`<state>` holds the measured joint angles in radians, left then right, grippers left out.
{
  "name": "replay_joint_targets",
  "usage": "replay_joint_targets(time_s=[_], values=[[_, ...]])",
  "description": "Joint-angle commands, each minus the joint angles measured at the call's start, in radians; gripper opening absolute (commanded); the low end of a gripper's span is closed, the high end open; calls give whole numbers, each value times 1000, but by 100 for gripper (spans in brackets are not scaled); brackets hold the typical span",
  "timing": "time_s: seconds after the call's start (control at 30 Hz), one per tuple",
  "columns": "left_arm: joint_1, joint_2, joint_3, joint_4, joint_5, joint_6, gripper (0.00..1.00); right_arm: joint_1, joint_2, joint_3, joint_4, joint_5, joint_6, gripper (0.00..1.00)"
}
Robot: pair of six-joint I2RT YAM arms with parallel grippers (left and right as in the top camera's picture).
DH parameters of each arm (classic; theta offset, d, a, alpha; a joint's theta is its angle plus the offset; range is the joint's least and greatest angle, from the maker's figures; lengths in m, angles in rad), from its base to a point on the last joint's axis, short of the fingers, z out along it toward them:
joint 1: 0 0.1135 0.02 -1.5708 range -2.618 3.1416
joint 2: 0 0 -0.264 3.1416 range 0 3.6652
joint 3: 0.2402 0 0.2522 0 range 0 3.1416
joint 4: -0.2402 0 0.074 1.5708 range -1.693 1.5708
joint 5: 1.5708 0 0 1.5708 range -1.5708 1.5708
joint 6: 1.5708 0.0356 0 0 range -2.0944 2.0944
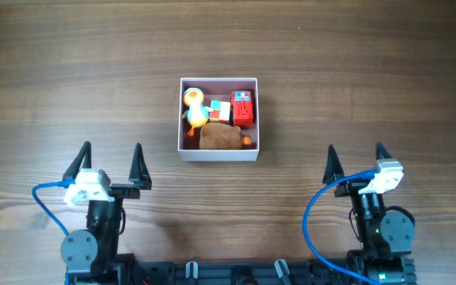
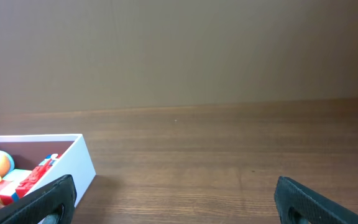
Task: Pack container
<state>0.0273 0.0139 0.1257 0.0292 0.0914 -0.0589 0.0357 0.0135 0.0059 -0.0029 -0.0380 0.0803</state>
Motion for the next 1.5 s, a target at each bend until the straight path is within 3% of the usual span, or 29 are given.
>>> replay_joint_targets(time_s=[0.0, 0.1, 0.17, 1.47], values=[[24, -11, -77, 24, 23, 25, 100, -5, -10, -1, 4, -16, -13, 100], [25, -11, -120, 2, 26, 1, 100, -5, -10, -1, 4, -16, -14, 100], [26, -11, -120, -97, 31, -5, 100, -5, -10, -1, 4, -16, -13, 100], [25, -7, -120, -94, 35, -8, 100, -5, -10, -1, 5, -16, -13, 100]])
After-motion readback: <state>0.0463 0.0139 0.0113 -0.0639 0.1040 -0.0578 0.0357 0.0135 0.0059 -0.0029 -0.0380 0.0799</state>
